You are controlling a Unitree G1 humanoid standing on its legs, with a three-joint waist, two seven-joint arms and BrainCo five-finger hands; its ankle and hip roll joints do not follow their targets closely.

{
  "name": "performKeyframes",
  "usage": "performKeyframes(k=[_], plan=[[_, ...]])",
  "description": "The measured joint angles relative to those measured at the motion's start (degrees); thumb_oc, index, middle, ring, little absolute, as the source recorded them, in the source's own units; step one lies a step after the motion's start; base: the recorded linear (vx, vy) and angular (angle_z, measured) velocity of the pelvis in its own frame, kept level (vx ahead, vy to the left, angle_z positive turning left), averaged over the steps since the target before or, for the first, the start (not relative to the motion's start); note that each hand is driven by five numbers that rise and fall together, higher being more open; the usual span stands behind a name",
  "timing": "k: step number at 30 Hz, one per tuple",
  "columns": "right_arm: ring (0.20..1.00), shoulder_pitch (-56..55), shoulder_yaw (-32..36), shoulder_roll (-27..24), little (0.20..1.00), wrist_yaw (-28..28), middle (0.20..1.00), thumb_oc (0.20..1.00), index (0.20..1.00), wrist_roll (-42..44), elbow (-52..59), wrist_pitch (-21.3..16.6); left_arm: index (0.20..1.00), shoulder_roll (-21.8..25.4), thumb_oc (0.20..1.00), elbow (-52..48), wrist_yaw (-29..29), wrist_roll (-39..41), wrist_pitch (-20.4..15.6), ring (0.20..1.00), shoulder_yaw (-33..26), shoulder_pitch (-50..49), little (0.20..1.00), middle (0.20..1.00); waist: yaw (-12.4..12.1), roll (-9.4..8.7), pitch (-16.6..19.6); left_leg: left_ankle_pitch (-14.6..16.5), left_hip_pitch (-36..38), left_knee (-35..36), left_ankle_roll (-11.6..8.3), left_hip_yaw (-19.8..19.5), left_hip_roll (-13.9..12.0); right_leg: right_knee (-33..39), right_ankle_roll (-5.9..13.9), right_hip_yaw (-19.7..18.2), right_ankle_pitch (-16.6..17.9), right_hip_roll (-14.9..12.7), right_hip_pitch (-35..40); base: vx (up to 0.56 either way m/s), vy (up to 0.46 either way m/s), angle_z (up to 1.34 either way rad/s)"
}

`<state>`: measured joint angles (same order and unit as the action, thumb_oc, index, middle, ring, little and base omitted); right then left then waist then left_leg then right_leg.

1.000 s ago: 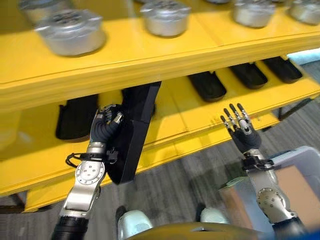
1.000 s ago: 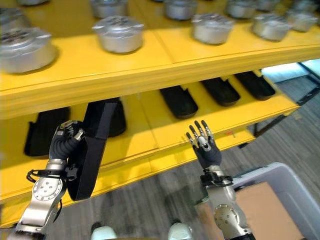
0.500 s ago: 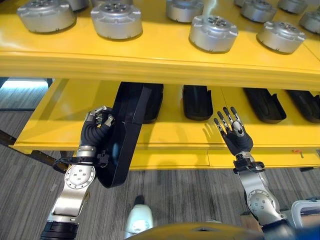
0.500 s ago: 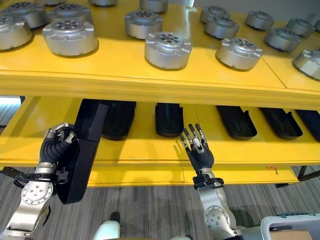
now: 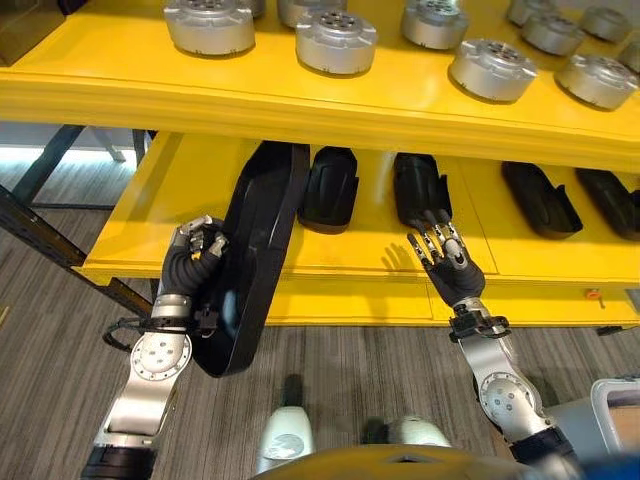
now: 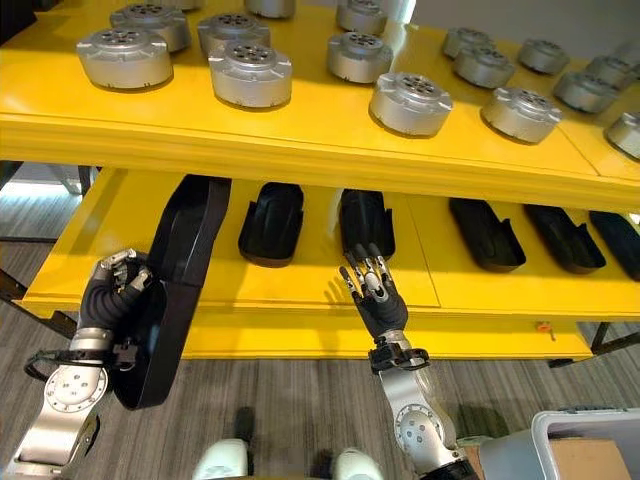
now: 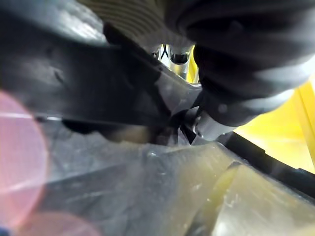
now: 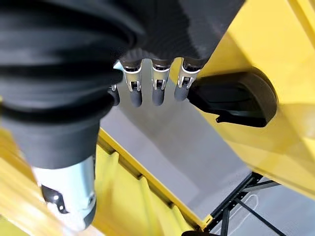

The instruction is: Move parts from the plastic box to the shelf.

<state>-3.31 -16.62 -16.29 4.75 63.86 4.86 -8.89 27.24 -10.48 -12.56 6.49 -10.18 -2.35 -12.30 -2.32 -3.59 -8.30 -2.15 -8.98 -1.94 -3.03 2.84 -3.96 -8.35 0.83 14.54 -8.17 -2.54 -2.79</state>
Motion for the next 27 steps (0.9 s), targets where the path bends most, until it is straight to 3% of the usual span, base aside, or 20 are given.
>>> performKeyframes(k=[1, 2, 3, 6, 8, 12, 16, 17, 18, 20, 22, 23, 24, 25, 26, 27], plan=[[1.0, -0.39, -0.35, -0.73, 1.0, 0.02, 1.0, 1.0, 1.0, 0.0, 0.0, 0.02, 0.2, -0.3, 0.2, -0.03, 0.02, 0.35, -0.04, 0.2, 0.33, 0.16, 0.2, 0.2, 0.21, -0.16, 0.11, 0.84, 0.28, 0.06, -0.91, -0.09, 0.3, 2.97, -0.47, -1.8, 1.25, 0.47, 0.66, 0.01, -0.055, -0.03], [1.0, -0.47, -0.38, -0.97, 1.0, 0.04, 1.0, 1.0, 1.0, 0.0, -0.01, 0.2, 0.2, -0.14, 0.2, -0.06, 0.08, 0.45, -0.06, 0.2, 0.32, 0.5, 0.2, 0.2, 0.13, -1.16, -0.18, 0.92, -0.09, -2.21, 0.07, 0.0, 1.27, 4.39, -0.94, -0.8, 3.8, -0.99, 0.75, 0.11, -0.146, -0.31], [1.0, -0.94, -0.52, -2.48, 1.0, 0.05, 1.0, 1.0, 1.0, -0.01, 0.68, 0.45, 0.2, -1.13, 0.2, 0.03, 0.07, 1.08, -0.06, 0.2, 0.18, -0.01, 0.2, 0.2, -0.29, 0.43, 0.48, 2.18, 0.73, -6.0, 0.51, -0.44, 0.13, 5.66, -0.16, -1.3, 5.68, 0.16, 1.86, 0.08, -0.089, -0.26], [1.0, -1.98, 0.23, -2.53, 1.0, 0.12, 1.0, 1.0, 1.0, 0.0, 0.98, 0.49, 0.2, -2.32, 0.2, -1.22, 0.75, 1.37, -0.1, 0.2, -0.16, -2.61, 0.2, 0.2, 1.2, -0.53, 1.45, 0.82, 4.08, -0.95, 1.78, -0.15, 0.83, 11.14, 0.65, -1.6, 8.89, 0.02, 5.44, 0.08, -0.101, -0.06], [1.0, -2.2, 0.64, -2.87, 1.0, 0.14, 1.0, 1.0, 1.0, 0.0, 0.97, 0.48, 0.2, -2.13, 0.2, -1.23, 1.08, 1.69, -0.1, 0.2, 0.13, -2.51, 0.2, 0.2, 1.41, -1.38, 1.98, 0.27, 3.7, -0.37, 1.61, -0.22, 1.21, 12.77, 0.69, -1.31, 9.75, -0.08, 5.72, 0.01, -0.072, 0.13], [1.0, -2.39, 1.22, -2.92, 1.0, 0.2, 1.0, 1.0, 1.0, 0.0, 0.92, 0.47, 0.2, -2.16, 0.2, -1.24, 1.28, 3.55, -0.11, 0.2, 0.85, -2.32, 0.2, 0.2, 1.6, -0.87, 1.68, 0.23, 3.8, -1.09, 1.66, -0.76, 2.0, 13.37, 0.45, -0.48, 9.87, -0.58, 6.43, 0.02, -0.03, 0.13], [1.0, -3.0, 1.95, -3.11, 1.0, 0.5, 1.0, 1.0, 1.0, 0.03, 0.9, 0.47, 0.2, -2.2, 0.2, -1.34, 1.23, 3.67, -0.15, 0.2, 0.63, -2.19, 0.2, 0.2, 1.33, 0.69, -0.49, 2.69, 2.76, -4.92, 1.75, -0.89, 1.66, 12.99, -0.36, -0.89, 9.44, -1.44, 7.08, 0.07, 0.119, -0.04], [1.0, -3.08, 1.85, -3.02, 1.0, 0.47, 1.0, 1.0, 1.0, 0.06, 0.73, 0.49, 0.2, -1.92, 0.2, -1.32, 1.13, 3.66, -0.17, 0.2, 0.44, -2.17, 0.2, 0.2, 1.07, -0.09, -1.46, 4.13, 1.87, -6.91, 1.48, -0.5, 1.69, 12.66, -0.62, -1.16, 9.48, -2.28, 6.8, 0.09, 0.183, -0.25], [1.0, -3.16, 1.86, -2.82, 1.0, 0.46, 1.0, 1.0, 1.0, 0.06, 0.72, 0.52, 0.2, -1.77, 0.2, -1.13, 1.09, 3.66, -0.18, 0.2, 0.34, -2.09, 0.2, 0.2, 1.21, -1.02, -2.15, 5.0, 1.48, -8.61, 1.08, -1.45, 0.79, 12.35, -0.85, -1.41, 9.46, -3.03, 6.88, 0.09, 0.221, -0.23], [1.0, -3.34, 2.41, -3.0, 1.0, 0.54, 1.0, 1.0, 1.0, 0.07, 1.01, 0.43, 0.2, -2.18, 0.2, -0.98, 0.91, 3.67, -0.19, 0.2, 0.02, -1.63, 0.2, 0.2, 2.13, -1.94, -2.22, 4.58, 0.08, -9.76, -0.82, -4.32, -6.48, 10.24, -0.39, -2.2, 8.26, -3.75, 5.43, 0.12, 0.32, -0.13], [1.0, -3.35, 4.37, -3.91, 1.0, 0.18, 1.0, 1.0, 1.0, 0.12, 0.26, 0.3, 0.2, -2.45, 0.2, -0.84, 0.96, 3.65, -0.18, 0.2, 0.18, 0.54, 0.2, 0.2, 3.22, -0.01, -2.57, 2.11, 0.76, -4.85, -4.74, -6.53, -14.61, 6.46, 1.74, -2.61, 6.67, -3.3, 3.45, 0.11, 0.297, -0.06], [1.0, -3.74, 4.86, -4.67, 1.0, -0.16, 1.0, 1.0, 1.0, 0.14, 0.3, 0.28, 0.2, -2.66, 0.2, -0.79, 0.95, 3.64, -0.15, 0.2, 0.21, 1.59, 0.2, 0.2, 3.6, 0.74, -2.88, 0.76, 1.47, -2.4, -4.26, -6.58, -16.77, 5.4, 2.76, -2.85, 6.14, -3.72, 3.26, 0.07, 0.206, -0.07], [1.0, -3.83, 4.78, -5.76, 1.0, -0.26, 1.0, 1.0, 1.0, 0.12, 0.43, 0.29, 0.2, -3.14, 0.2, -0.98, 0.95, 3.66, -0.16, 0.2, 0.2, 1.81, 0.2, 0.2, 3.81, 1.72, -2.79, -1.36, 2.53, -1.21, -2.83, -6.61, -17.36, 5.13, 4.51, -3.13, 6.49, -3.88, 3.41, 0.12, 0.283, -0.11], [1.0, -3.59, 4.9, -7.38, 1.0, -0.23, 1.0, 1.0, 1.0, 0.08, 0.32, 0.29, 0.2, -3.79, 0.2, -1.02, 0.94, 3.69, -0.21, 0.2, 0.47, 1.81, 0.2, 0.2, 4.11, 4.01, -2.17, -0.15, 4.01, 0.18, -6.5, -5.1, -17.72, 4.89, 6.62, -3.7, 6.55, -4.13, 3.51, 0.09, 0.181, -0.08], [1.0, -3.51, 4.96, -5.73, 1.0, -0.4, 1.0, 1.0, 1.0, 0.1, -0.25, 0.17, 0.2, -2.96, 0.2, -0.99, 0.96, 3.66, -0.13, 0.2, 0.34, 2.28, 0.2, 0.2, 4.26, 2.78, -2.11, -1.14, 4.41, 0.77, -10.96, -4.96, -16.54, 5.02, 7.65, -4.06, 6.72, -5.73, 3.65, 0.13, 0.269, -0.07], [1.0, -3.41, 3.63, -3.45, 1.0, -0.38, 1.0, 1.0, 1.0, 0.05, -0.87, 0.04, 0.2, -1.17, 0.2, -0.97, 0.85, 3.79, -0.15, 0.2, -0.08, 3.25, 0.2, 0.2, 4.0, 0.55, -2.29, -0.98, 4.58, 0.87, -9.46, -4.24, -13.12, 5.41, 6.62, -5.4, 8.57, -8.19, 3.13, 0.14, 0.312, 0.02]])
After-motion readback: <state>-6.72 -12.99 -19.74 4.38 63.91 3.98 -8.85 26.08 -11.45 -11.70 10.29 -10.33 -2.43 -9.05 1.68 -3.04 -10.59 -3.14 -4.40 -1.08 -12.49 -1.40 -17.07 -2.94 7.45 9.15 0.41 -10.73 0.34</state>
